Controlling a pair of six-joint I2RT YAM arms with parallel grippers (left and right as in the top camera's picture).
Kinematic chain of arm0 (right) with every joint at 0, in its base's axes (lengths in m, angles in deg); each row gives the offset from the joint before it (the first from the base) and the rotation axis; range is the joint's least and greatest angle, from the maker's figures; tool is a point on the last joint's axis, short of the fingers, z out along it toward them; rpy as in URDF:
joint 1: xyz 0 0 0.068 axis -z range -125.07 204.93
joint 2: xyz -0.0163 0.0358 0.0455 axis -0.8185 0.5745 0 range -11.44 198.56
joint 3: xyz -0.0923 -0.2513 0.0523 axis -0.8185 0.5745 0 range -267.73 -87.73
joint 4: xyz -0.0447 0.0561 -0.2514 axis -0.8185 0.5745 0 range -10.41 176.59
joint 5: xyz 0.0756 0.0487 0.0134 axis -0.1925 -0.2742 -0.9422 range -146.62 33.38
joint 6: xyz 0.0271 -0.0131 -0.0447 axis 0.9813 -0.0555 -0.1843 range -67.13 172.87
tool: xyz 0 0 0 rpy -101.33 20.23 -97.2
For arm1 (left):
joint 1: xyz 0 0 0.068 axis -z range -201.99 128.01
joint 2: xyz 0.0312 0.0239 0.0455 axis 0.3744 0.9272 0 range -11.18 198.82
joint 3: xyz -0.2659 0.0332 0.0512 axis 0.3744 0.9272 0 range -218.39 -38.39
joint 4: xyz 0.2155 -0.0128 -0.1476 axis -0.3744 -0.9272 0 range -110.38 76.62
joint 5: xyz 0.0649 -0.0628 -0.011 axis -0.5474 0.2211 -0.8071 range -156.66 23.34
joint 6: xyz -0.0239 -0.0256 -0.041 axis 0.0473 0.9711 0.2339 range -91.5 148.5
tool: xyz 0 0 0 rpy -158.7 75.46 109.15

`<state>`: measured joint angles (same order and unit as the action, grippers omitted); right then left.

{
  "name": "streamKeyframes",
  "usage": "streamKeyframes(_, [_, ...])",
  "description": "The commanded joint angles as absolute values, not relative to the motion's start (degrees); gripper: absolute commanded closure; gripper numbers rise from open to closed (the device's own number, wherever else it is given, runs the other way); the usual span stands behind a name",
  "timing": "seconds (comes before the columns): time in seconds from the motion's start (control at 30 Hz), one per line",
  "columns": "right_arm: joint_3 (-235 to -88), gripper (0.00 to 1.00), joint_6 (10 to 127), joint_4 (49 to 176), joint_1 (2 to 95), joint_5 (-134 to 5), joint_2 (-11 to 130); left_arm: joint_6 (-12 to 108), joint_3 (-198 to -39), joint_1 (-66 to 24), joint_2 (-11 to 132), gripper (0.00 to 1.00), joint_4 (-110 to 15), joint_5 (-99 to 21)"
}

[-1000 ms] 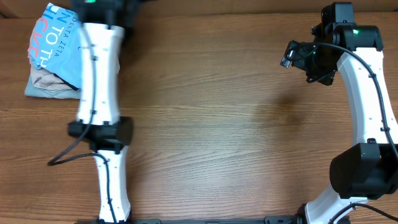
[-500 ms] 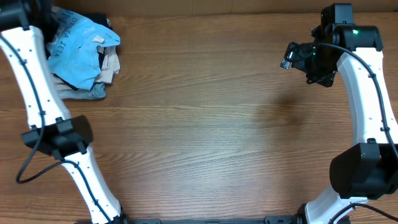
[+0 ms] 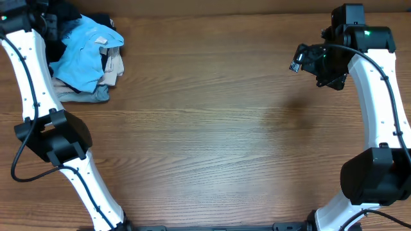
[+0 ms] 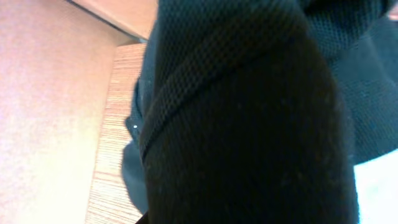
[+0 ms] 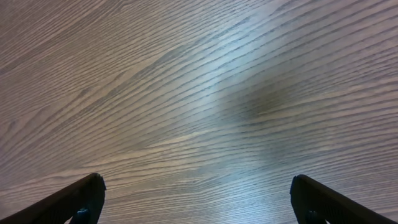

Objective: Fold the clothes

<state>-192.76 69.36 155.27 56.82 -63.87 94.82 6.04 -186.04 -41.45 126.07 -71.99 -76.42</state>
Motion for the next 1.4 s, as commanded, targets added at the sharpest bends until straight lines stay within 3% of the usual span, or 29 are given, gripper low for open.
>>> streamKeyframes(0.0, [-193.8, 0.01, 69.3, 155.0, 56.9, -63.8, 94.1, 8.2, -185.8, -39.2, 124.5, 0.96, -74.0, -73.9])
streamKeyframes(0.03, [-193.8, 0.01, 69.3, 155.0, 56.9, -63.8, 94.1, 8.4, -185.8, -38.7, 124.5, 0.95, -75.3, -73.1])
streamKeyframes(0.1, [-193.8, 0.01, 69.3, 155.0, 56.9, -63.8, 94.1, 8.9, -185.0, -37.7, 124.5, 0.82, -78.1, -71.4])
streamKeyframes(0.17, [-193.8, 0.01, 69.3, 154.9, 56.9, -63.8, 94.1, 10.2, -184.3, -36.9, 124.5, 0.53, -80.5, -71.5])
streamKeyframes(0.23, [-193.8, 0.01, 69.3, 154.9, 56.9, -63.8, 94.1, 10.8, -183.0, -36.3, 124.5, 0.12, -82.1, -71.5])
streamKeyframes(0.3, [-193.8, 0.01, 69.3, 154.9, 56.9, -63.8, 94.1, 11.0, -182.0, -35.7, 124.5, 0.00, -83.2, -71.0])
streamKeyframes(0.6, [-194.6, 0.01, 66.8, 154.4, 56.9, -63.4, 94.0, 13.8, -187.0, -32.7, 123.1, 0.00, -85.6, -67.3])
streamKeyframes(0.73, [-204.3, 0.02, 65.8, 158.6, 57.0, -60.2, 93.9, 17.4, -193.7, -30.3, 120.4, 0.00, -88.9, -64.2])
streamKeyframes(0.97, [-226.4, 0.01, 63.0, 169.4, 56.9, -57.5, 93.8, 36.0, -195.4, -25.1, 116.5, 0.00, -89.7, -45.3])
streamKeyframes(1.17, [-237.0, 0.00, 63.1, 176.6, 56.9, -57.5, 92.0, 38.8, -195.1, -20.8, 117.6, 0.00, -89.7, -45.1])
streamKeyframes(1.37, [-237.8, 0.00, 63.5, 176.6, 56.9, -62.7, 89.4, 38.8, -195.1, -18.9, 117.7, 0.00, -89.7, -45.2])
